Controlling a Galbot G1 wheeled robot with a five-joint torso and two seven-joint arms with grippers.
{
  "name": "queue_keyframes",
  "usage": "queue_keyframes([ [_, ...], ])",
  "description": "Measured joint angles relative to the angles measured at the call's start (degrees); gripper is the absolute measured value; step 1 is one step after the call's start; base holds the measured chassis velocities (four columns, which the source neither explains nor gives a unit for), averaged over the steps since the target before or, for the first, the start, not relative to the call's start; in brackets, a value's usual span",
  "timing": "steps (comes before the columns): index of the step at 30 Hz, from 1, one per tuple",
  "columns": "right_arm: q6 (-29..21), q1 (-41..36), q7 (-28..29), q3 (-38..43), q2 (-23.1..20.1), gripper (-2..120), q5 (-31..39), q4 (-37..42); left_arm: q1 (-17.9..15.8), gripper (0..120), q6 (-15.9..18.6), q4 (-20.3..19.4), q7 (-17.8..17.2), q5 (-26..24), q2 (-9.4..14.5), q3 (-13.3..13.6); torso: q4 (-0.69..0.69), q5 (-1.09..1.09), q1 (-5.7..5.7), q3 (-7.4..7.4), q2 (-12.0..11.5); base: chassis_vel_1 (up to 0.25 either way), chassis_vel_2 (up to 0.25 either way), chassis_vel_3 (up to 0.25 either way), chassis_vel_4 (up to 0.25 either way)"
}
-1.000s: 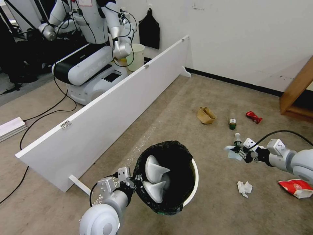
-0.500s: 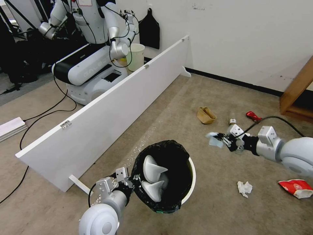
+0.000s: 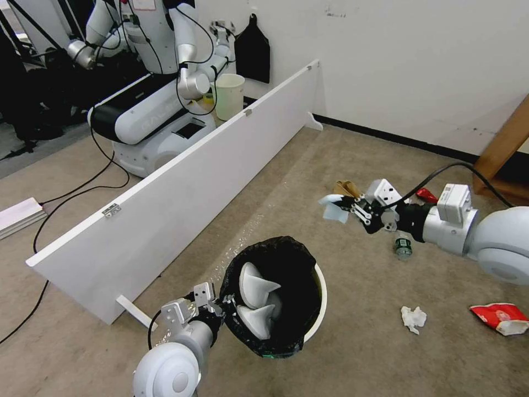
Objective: Pick up the trash bin, then pick up the garbage from the floor and place it into the trash bin.
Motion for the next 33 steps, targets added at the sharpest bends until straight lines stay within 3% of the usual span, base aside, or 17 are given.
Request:
queue_keyframes([
  [15, -0.48, 13.87, -0.82, -0.20, -1.39, 0, 9.65, 6.93, -1.64, 2, 0.50, 1.80, -1.21, -2.07, 0.57, 0.27, 0.00, 0.00, 0.00, 0.00, 0.00, 0.000, 0.000, 0.000, 0.000],
  [33, -0.46, 22.45, -3.75, -0.31, -3.19, 0, 16.16, 14.04, -2.28, 2, 1.16, 2.07, -1.52, -2.38, -0.46, 1.46, 0.00, 0.00, 0.00, 0.00, 0.00, 0.000, 0.000, 0.000, 0.000],
])
